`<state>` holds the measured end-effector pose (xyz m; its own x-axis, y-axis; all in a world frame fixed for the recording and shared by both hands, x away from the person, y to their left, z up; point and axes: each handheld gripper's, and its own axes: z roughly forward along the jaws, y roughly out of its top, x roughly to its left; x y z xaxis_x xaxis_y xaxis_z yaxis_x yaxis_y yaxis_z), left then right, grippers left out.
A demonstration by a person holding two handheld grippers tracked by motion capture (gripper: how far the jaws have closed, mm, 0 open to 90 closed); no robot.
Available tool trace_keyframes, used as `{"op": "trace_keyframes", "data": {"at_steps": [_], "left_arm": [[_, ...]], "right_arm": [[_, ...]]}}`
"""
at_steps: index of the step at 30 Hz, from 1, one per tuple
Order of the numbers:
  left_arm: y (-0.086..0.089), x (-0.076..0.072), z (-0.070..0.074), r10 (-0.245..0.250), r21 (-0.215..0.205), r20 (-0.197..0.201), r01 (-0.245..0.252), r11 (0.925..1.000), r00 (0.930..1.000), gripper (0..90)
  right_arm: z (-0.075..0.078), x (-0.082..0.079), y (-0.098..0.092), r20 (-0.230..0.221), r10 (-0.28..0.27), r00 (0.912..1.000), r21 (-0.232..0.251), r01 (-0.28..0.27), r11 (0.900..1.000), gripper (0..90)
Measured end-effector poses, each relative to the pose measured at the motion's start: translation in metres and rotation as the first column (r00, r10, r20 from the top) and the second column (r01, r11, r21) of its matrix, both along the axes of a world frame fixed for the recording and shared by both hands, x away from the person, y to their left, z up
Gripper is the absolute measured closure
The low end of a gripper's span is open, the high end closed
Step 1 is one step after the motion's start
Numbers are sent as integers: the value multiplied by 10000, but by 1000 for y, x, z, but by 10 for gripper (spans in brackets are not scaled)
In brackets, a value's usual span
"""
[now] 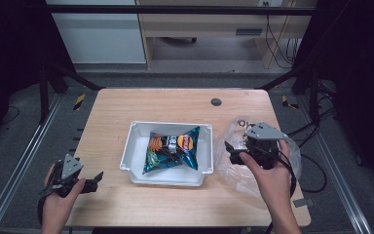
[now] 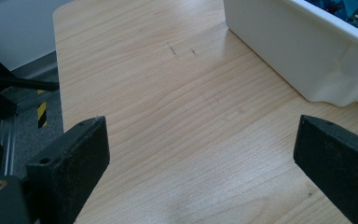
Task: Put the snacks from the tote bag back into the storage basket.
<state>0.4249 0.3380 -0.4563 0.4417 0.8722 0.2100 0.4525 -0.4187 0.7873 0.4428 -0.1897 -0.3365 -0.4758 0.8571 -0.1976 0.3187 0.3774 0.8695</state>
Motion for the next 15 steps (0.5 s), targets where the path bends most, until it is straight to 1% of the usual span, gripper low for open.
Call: {"op": "trace_keyframes", "data": {"at_steps": [9,15], "left_arm": [[-1,0,0,-74,24,-48,74,10000,10000,31],[-1,0,0,-83,28,-38,84,10000,10000,31]], "right_arm": [[-12,-4,-15,-240,-298,9993,173,303,9994,56],[-20,-7,-24,-376,-479,9981,192,487,9986,57]]}}
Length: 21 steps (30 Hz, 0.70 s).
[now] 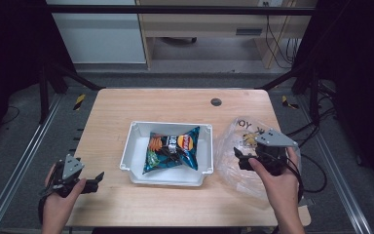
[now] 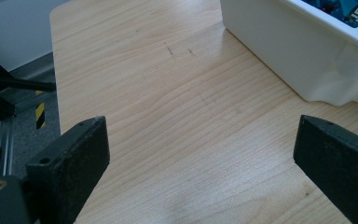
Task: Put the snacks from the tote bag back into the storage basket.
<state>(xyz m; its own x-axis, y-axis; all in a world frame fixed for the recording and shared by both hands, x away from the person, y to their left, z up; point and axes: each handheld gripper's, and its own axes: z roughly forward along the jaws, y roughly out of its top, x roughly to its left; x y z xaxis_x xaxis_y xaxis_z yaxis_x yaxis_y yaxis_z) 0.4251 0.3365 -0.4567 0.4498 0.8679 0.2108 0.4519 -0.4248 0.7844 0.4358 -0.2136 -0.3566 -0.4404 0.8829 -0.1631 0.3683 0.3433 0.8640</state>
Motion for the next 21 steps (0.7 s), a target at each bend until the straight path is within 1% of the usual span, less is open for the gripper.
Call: {"op": "trace_keyframes", "data": {"at_steps": [9,13,21], "left_arm": [[-2,0,0,-131,37,-18,131,9999,9999,31],[-2,0,0,-113,40,-11,113,9999,9999,31],[-2,0,0,-127,54,-34,127,9999,9999,31]], "right_arm": [[-13,-5,-10,-211,-181,9996,43,182,9998,56],[-24,-7,-13,-401,-287,9988,39,289,9996,57],[-42,-10,-14,-803,-207,9966,-57,203,9998,61]]}}
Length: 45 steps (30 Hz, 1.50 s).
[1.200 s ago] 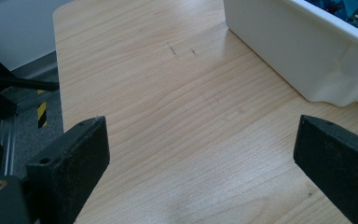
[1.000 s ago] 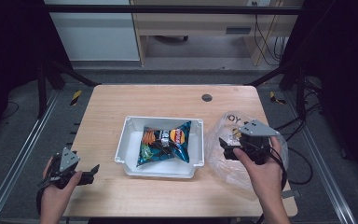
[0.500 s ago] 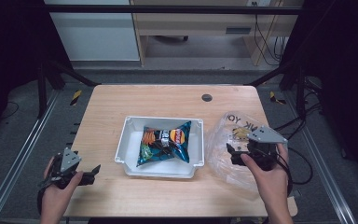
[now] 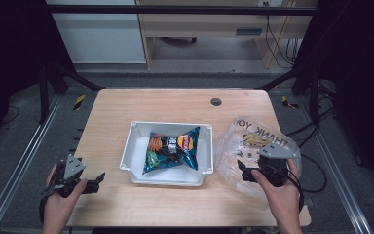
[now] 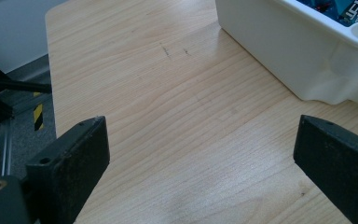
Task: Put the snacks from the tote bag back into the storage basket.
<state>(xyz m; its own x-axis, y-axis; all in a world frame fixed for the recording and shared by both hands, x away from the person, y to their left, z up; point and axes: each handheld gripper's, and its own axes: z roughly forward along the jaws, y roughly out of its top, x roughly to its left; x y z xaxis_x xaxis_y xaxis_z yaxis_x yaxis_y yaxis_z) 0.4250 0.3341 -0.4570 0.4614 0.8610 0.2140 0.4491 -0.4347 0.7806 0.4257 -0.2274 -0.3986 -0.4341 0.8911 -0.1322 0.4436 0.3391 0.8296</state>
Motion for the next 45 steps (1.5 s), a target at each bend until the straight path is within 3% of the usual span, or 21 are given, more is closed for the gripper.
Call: {"op": "trace_keyframes", "data": {"at_steps": [23,31,39,45], "left_arm": [[-1,0,-1,-71,42,-63,72,10000,10000,31],[-2,0,-1,-109,52,-105,110,9999,9999,31],[-1,0,-1,-74,51,-73,75,10000,9999,31],[-2,0,-1,-120,63,-84,121,9999,9999,31]], "right_arm": [[-40,6,7,-1038,371,9939,-228,-397,9990,69],[-53,6,6,-1345,363,9902,-740,-466,9962,71],[-63,7,11,-1189,517,9916,-722,-606,9956,73],[-73,4,14,-928,469,9946,-285,-497,9984,88]]}}
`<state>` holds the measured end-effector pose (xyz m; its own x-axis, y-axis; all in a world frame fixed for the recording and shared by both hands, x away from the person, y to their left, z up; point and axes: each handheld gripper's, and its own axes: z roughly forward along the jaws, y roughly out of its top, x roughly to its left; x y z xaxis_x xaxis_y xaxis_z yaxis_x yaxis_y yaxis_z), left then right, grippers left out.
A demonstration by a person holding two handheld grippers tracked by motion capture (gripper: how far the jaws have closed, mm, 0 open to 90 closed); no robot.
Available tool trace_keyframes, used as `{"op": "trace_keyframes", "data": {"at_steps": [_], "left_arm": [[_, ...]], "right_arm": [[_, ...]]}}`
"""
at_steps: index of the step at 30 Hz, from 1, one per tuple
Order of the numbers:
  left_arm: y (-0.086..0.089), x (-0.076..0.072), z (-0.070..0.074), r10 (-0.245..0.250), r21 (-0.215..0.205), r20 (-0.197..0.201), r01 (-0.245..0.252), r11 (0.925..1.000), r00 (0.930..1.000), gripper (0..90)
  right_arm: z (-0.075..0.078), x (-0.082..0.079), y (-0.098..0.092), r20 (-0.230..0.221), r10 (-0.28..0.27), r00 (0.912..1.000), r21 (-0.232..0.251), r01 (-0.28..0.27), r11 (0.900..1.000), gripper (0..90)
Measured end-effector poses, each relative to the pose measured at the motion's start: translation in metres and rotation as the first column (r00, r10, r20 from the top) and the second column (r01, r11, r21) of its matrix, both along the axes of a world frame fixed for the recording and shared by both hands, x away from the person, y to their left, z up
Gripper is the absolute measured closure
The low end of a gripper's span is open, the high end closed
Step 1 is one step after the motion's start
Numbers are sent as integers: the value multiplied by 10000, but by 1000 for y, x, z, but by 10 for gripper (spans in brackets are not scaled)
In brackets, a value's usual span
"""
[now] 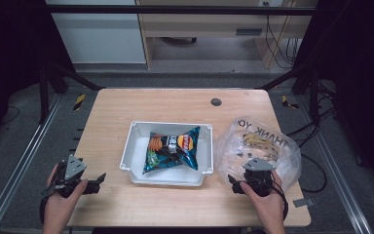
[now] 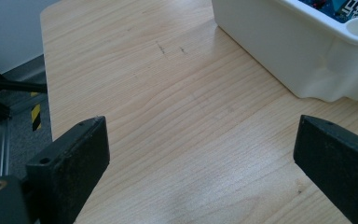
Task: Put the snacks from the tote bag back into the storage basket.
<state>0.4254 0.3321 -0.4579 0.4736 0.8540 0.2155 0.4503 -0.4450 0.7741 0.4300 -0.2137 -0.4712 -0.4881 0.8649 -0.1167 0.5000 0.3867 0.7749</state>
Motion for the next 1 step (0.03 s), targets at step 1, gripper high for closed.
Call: {"op": "trace_keyframes", "data": {"at_steps": [1], "left_arm": [[0,0,0,-6,6,3,6,10000,10000,31]], "right_arm": [[1,-1,-1,158,-38,9999,35,38,10000,87]]}}
